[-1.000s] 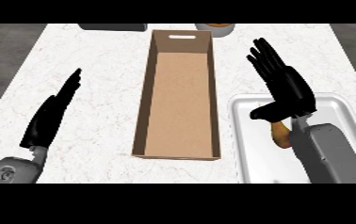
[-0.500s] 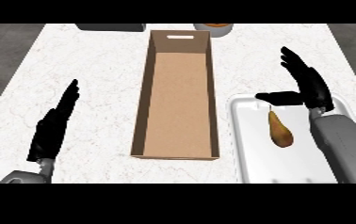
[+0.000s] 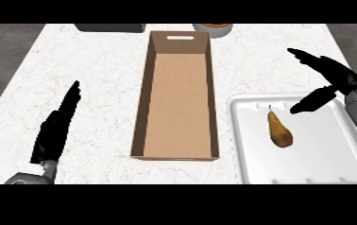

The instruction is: Pick the pear from the tray and place it in the cardboard box

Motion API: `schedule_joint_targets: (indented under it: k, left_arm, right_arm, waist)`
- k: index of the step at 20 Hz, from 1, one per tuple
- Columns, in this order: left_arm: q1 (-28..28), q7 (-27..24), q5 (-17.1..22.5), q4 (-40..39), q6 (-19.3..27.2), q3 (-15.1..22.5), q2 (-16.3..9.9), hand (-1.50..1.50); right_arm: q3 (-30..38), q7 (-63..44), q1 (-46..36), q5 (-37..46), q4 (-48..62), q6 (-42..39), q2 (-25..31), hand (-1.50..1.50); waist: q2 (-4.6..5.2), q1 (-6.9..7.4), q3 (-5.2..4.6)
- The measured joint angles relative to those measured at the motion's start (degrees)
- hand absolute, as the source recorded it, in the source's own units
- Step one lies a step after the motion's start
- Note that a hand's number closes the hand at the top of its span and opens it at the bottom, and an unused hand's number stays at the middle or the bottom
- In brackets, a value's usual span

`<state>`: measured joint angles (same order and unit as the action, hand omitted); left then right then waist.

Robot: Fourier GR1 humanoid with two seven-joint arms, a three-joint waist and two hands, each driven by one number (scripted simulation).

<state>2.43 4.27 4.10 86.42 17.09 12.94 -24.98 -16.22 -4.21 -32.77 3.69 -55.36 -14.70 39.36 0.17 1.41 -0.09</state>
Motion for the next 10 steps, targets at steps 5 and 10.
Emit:
schedule_joint_targets:
  k: [5, 10]
  left_arm:
    - [-0.8, -0.3, -0.18, 0.56, -0.23, 0.14, 0.35, 0.0]
    - [-0.18, -0.17, 0.13, -0.23, -1.37, -1.6, -0.1, 0.0]
  right_arm:
    - [-6.29, -5.54, -4.81, 2.7, 0.84, -14.8, 3.34, -1.5]
    - [-9.0, -12.02, -8.81, 3.01, 1.43, -25.55, 1.07, -1.5]
  waist:
    - [-0.02, 0.37, -0.02]
    - [-0.09, -0.29, 0.02]
